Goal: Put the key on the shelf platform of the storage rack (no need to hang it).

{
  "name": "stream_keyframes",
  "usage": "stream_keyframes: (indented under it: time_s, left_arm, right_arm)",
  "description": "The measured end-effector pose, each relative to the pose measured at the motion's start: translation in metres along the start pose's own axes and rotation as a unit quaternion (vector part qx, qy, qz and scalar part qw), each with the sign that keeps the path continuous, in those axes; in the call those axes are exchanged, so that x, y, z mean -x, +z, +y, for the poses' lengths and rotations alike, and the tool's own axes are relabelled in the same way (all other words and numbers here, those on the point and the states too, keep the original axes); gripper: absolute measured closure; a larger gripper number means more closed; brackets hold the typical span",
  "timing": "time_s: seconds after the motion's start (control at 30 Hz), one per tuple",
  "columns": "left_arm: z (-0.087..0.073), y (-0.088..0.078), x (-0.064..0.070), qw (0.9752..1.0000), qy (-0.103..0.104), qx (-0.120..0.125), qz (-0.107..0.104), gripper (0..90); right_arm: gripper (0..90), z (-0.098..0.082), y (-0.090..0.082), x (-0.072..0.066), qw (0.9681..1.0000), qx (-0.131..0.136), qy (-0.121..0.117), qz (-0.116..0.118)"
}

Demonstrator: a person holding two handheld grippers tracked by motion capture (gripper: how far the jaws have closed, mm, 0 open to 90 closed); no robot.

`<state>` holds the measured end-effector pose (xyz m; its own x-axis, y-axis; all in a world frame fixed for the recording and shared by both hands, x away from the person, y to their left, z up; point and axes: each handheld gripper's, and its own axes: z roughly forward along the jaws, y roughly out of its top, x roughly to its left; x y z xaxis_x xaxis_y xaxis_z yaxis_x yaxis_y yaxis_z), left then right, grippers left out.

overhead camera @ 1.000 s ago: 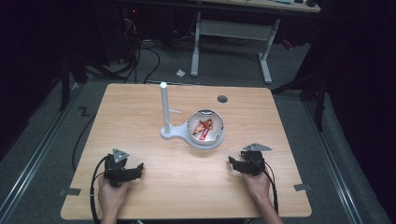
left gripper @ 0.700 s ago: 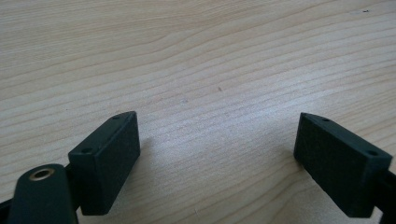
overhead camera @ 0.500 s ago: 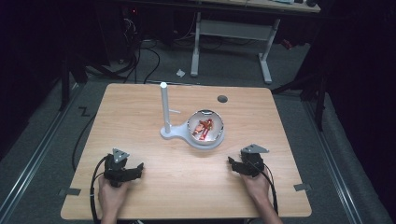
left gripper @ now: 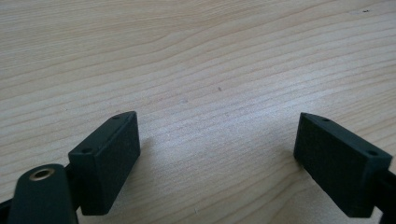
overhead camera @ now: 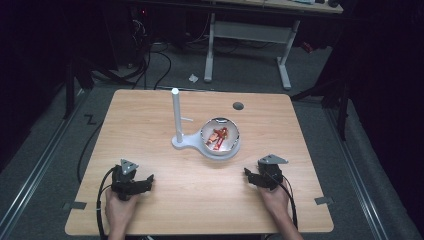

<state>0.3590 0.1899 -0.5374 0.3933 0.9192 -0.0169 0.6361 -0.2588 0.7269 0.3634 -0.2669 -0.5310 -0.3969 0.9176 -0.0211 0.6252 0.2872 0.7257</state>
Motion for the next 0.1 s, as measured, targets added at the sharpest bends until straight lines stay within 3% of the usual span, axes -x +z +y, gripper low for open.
stream_keyframes:
  time_s: [0.1]
  left_arm:
    - [0.0,0.0,0.0,1.0,0.0,0.0,0.0,14.8]
  right_arm:
    - [36.6,0.0,0.0,0.0,1.0,0.0,0.0,0.0]
